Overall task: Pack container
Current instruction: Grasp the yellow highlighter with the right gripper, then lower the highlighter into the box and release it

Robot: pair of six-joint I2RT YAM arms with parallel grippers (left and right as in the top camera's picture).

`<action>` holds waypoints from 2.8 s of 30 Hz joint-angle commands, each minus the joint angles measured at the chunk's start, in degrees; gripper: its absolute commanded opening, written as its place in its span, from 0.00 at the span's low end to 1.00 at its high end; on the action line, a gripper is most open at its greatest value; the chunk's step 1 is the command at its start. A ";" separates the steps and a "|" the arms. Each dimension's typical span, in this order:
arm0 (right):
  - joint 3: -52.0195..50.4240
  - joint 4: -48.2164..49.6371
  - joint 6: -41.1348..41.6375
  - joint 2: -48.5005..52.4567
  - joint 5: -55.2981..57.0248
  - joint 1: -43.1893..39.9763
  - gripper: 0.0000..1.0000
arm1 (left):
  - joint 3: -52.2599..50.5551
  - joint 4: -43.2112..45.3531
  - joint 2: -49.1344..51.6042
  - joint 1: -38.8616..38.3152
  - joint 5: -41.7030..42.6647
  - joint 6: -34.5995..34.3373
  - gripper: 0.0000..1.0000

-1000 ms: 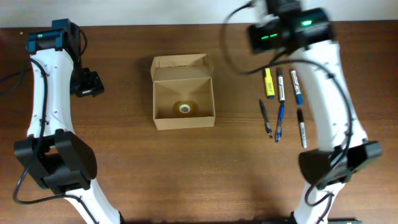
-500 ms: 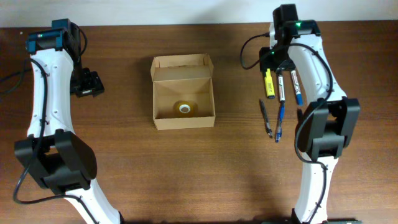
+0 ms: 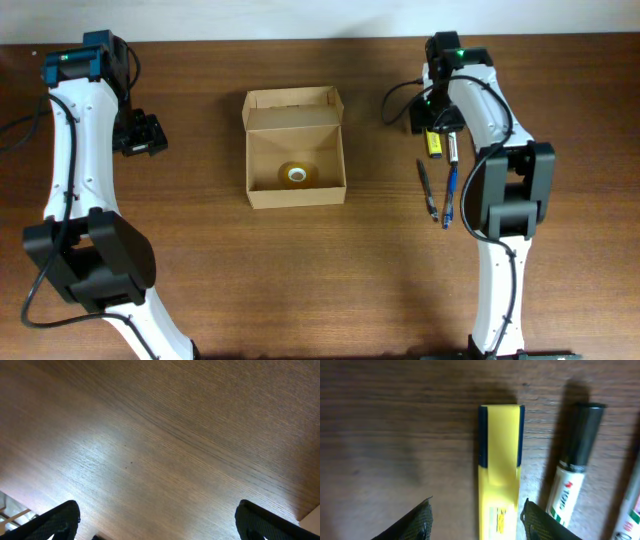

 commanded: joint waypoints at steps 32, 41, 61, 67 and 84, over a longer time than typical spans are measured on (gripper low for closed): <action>40.06 -21.33 -13.49 -9.38 -4.44 11.37 0.04 | -0.17 0.11 0.48 0.35 0.00 0.46 1.00; 39.43 -25.62 -34.23 -10.49 -7.17 26.71 0.04 | -0.17 0.11 0.48 0.35 0.00 0.46 1.00; 2.58 -2.56 -51.21 -7.87 -9.33 34.38 0.04 | -0.17 0.11 0.48 0.35 0.00 0.46 1.00; -5.38 3.93 -50.77 -7.78 -10.67 34.40 0.04 | -0.17 0.11 0.48 0.35 0.00 0.46 1.00; -1.14 0.48 -40.89 -10.32 -2.62 34.40 0.60 | -0.17 0.11 0.48 0.35 0.00 0.46 1.00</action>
